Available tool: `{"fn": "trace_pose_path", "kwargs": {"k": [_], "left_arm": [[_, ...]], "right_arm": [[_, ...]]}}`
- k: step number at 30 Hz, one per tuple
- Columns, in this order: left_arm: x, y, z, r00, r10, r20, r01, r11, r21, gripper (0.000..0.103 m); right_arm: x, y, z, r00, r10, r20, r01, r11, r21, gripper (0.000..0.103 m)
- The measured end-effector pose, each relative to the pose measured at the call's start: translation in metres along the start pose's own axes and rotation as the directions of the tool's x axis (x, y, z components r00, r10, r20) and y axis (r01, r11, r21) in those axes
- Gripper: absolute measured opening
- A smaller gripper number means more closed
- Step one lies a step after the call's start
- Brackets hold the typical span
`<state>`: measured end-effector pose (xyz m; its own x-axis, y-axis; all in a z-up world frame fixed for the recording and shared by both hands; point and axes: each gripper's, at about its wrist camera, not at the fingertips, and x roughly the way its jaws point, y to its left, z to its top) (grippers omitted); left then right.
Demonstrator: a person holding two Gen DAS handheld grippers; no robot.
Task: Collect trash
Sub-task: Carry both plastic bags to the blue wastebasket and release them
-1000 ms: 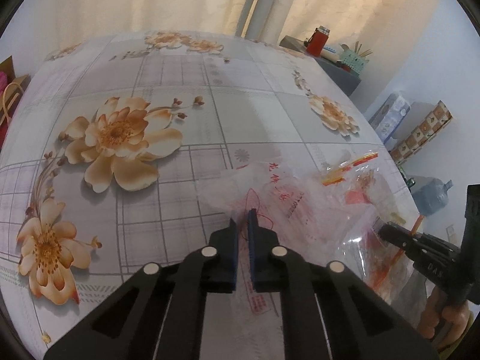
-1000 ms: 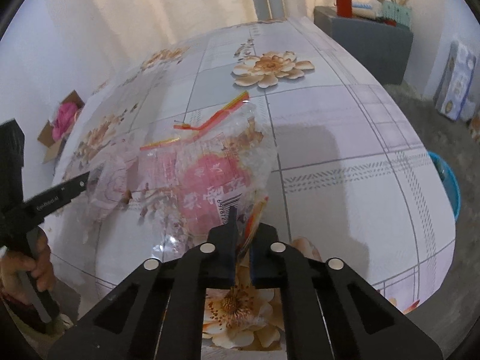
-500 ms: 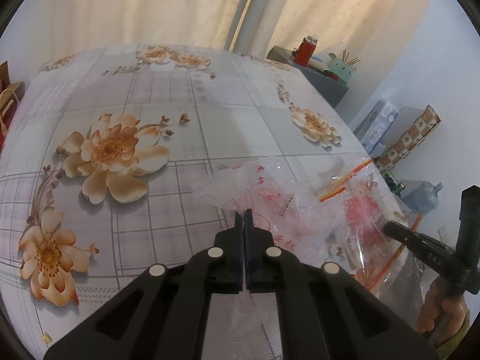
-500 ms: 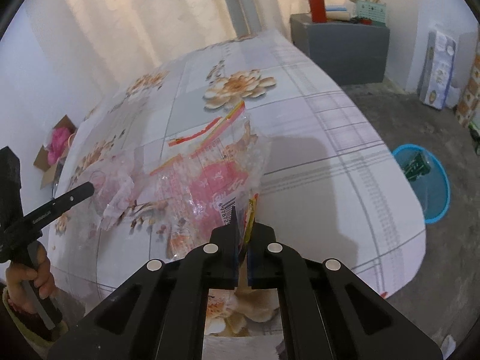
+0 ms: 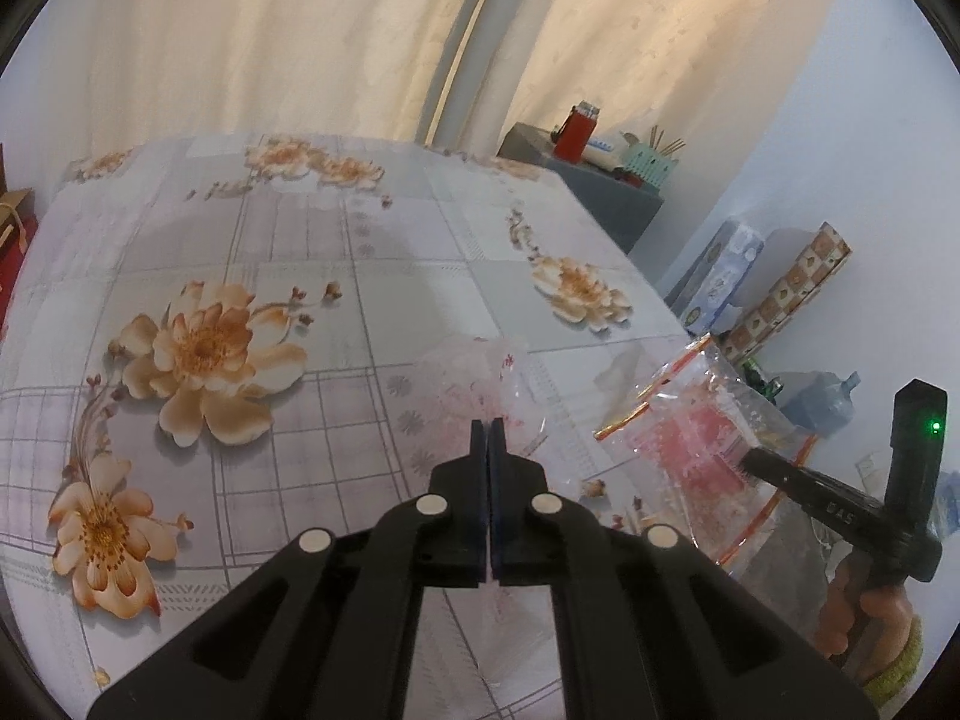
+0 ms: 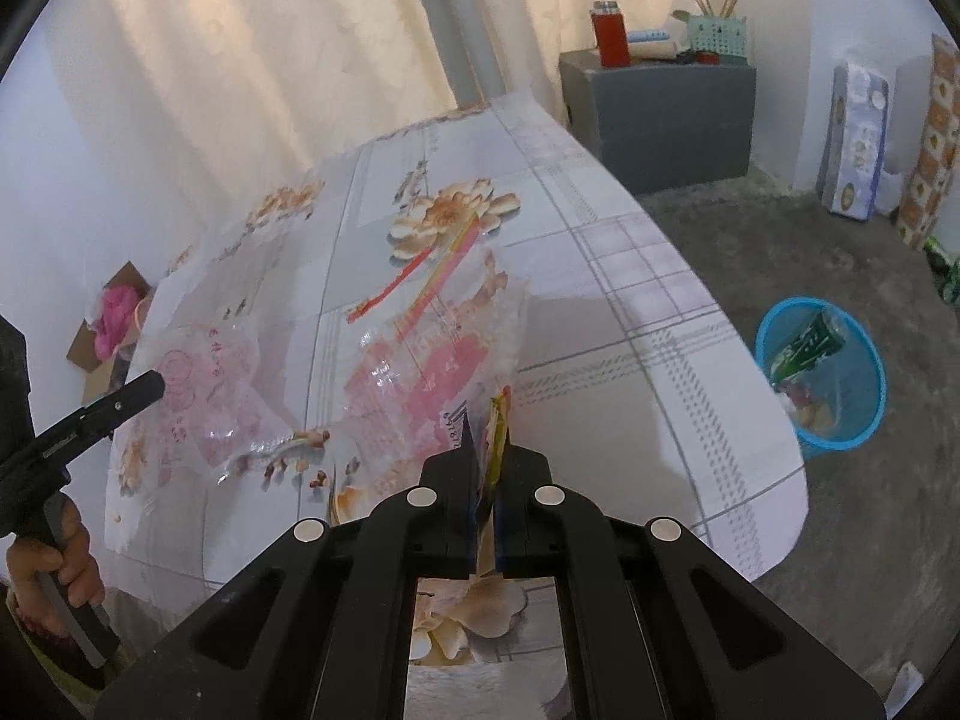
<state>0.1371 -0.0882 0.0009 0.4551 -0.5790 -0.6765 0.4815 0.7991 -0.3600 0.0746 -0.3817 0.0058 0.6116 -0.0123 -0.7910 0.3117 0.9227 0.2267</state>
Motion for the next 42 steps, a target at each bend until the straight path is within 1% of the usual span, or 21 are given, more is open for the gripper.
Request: {"fn": "trace_pose_path", "kwargs": {"k": [9, 14, 19, 24, 28, 30, 34, 36, 38, 42], "left_arm": [[-0.010, -0.017, 0.010, 0.999, -0.045, 0.025, 0.044, 0.999, 0.032, 0.000], [-0.011, -0.034, 0.018, 0.998, -0.062, 0.029, 0.059, 0.996, 0.070, 0.000], [-0.007, -0.059, 0.026, 0.995, -0.093, 0.028, 0.089, 0.989, 0.116, 0.000], [0.002, -0.095, 0.036, 0.992, -0.127, 0.022, 0.121, 0.976, 0.180, 0.000], [0.013, -0.127, 0.044, 0.987, -0.160, 0.011, 0.154, 0.962, 0.225, 0.000], [0.021, -0.149, 0.050, 0.984, -0.181, 0.000, 0.175, 0.950, 0.258, 0.000], [0.042, -0.191, 0.058, 0.976, -0.214, -0.027, 0.212, 0.926, 0.313, 0.000], [0.057, -0.214, 0.061, 0.971, -0.234, -0.054, 0.238, 0.913, 0.330, 0.000], [0.074, -0.238, 0.065, 0.962, -0.257, -0.090, 0.272, 0.899, 0.342, 0.000], [0.109, -0.281, 0.065, 0.948, -0.274, -0.159, 0.315, 0.873, 0.373, 0.000]], "right_arm": [[-0.018, -0.014, 0.004, 0.999, 0.011, 0.049, -0.013, 0.999, 0.042, 0.002], [-0.027, -0.025, 0.004, 0.997, 0.022, 0.076, -0.028, 0.997, 0.073, 0.002], [-0.038, -0.042, 0.002, 0.994, 0.035, 0.105, -0.047, 0.993, 0.111, 0.002], [-0.049, -0.061, 0.001, 0.990, 0.029, 0.139, -0.049, 0.988, 0.147, 0.002], [-0.065, -0.087, 0.001, 0.984, -0.004, 0.180, -0.030, 0.982, 0.187, 0.002], [-0.073, -0.099, 0.001, 0.980, -0.019, 0.197, -0.022, 0.978, 0.207, 0.002], [-0.089, -0.137, 0.002, 0.970, -0.075, 0.233, 0.012, 0.965, 0.263, 0.002], [-0.092, -0.152, 0.003, 0.965, -0.097, 0.242, 0.025, 0.958, 0.285, 0.002], [-0.099, -0.175, 0.001, 0.959, -0.137, 0.250, 0.053, 0.947, 0.316, 0.002], [-0.102, -0.215, 0.000, 0.946, -0.216, 0.243, 0.116, 0.922, 0.369, 0.002]]}}
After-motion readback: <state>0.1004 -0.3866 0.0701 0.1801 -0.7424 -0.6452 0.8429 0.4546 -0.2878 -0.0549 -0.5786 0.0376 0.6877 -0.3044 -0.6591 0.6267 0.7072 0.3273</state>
